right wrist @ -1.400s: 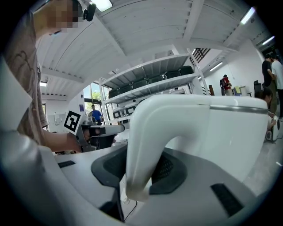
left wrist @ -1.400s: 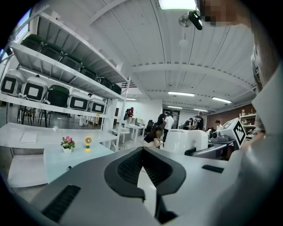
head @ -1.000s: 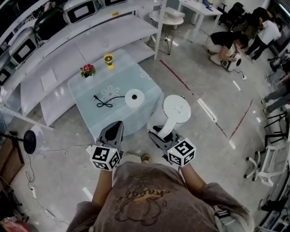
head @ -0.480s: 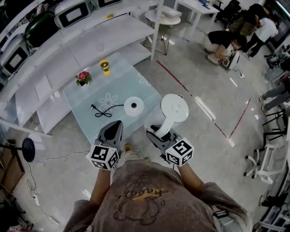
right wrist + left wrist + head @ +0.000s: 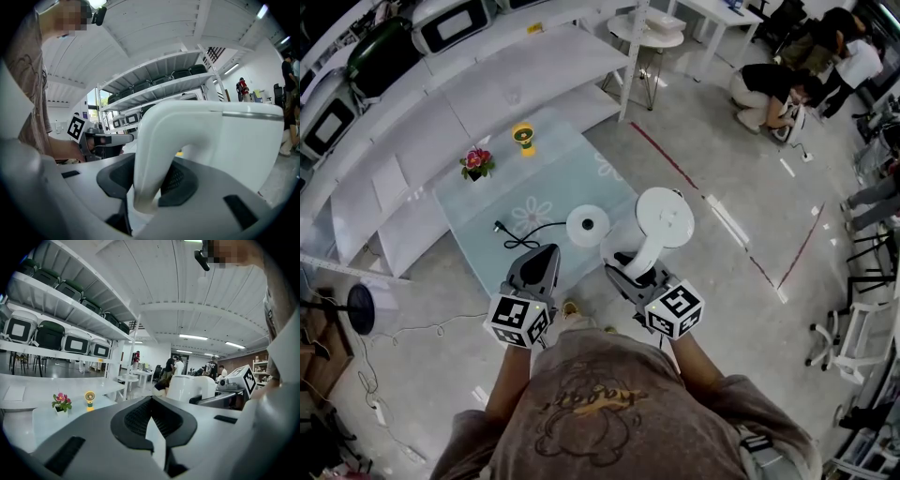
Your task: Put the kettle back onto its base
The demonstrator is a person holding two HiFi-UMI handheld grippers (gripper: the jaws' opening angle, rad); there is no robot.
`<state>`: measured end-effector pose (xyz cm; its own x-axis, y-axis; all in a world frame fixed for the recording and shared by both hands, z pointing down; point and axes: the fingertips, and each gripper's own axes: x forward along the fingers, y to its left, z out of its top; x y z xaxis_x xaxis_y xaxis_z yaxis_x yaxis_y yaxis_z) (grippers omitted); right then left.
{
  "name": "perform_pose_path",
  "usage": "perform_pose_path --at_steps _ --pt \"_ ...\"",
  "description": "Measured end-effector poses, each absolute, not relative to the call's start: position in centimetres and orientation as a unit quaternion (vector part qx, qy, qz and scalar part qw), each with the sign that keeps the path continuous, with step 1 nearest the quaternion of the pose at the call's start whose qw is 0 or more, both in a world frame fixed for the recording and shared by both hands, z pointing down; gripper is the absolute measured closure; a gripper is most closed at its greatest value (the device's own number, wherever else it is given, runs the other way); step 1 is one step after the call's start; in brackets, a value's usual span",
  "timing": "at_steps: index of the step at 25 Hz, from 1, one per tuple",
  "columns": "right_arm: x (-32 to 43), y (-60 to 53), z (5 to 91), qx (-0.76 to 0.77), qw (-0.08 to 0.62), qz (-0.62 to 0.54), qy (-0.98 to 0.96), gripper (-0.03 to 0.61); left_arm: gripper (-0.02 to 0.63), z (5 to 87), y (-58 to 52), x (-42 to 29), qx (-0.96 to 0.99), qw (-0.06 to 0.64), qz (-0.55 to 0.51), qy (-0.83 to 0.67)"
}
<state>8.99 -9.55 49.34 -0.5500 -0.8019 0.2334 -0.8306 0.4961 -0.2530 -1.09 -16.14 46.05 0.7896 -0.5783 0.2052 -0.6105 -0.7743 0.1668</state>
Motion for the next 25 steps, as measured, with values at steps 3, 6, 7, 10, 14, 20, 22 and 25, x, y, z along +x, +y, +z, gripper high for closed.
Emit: perform_pose_path --at_steps 3,6,7,10,14,20,22,25 --pt "8.8 -10.9 49.6 0.469 0.047 0.166 -0.866 0.453 0.592 46.3 -16.8 -1.2 0.939 0.113 0.073 -0.316" --pt "8.7 -12.2 50.0 0.467 0.047 0.163 -0.868 0.453 0.592 46.6 -17.5 -1.6 0.938 0.115 0.074 -0.318" --pt "8.6 -12.7 50.2 0.466 0.047 0.162 -0.869 0.453 0.592 46.7 -17.6 -1.8 0.938 0.116 0.075 -0.319" --pt "8.5 -13.8 50.4 0.458 0.049 0.159 -0.873 0.453 0.592 46.9 -18.1 -2.1 0.935 0.118 0.076 -0.324" --pt "7.9 -15.4 50.9 0.447 0.053 0.157 -0.879 0.453 0.592 47.2 -18.6 -2.7 0.932 0.121 0.08 -0.331" --pt "6.6 -17.7 51.7 0.43 0.05 0.153 -0.888 0.453 0.592 48.2 -19.2 -4.2 0.926 0.129 0.085 -0.345" --pt "6.0 -18.3 52.0 0.424 0.052 0.149 -0.892 0.453 0.592 48.4 -19.4 -4.6 0.924 0.132 0.086 -0.35" --pt "5.2 -19.2 52.8 0.413 0.061 0.144 -0.897 0.453 0.592 48.7 -19.6 -5.1 0.921 0.134 0.088 -0.354"
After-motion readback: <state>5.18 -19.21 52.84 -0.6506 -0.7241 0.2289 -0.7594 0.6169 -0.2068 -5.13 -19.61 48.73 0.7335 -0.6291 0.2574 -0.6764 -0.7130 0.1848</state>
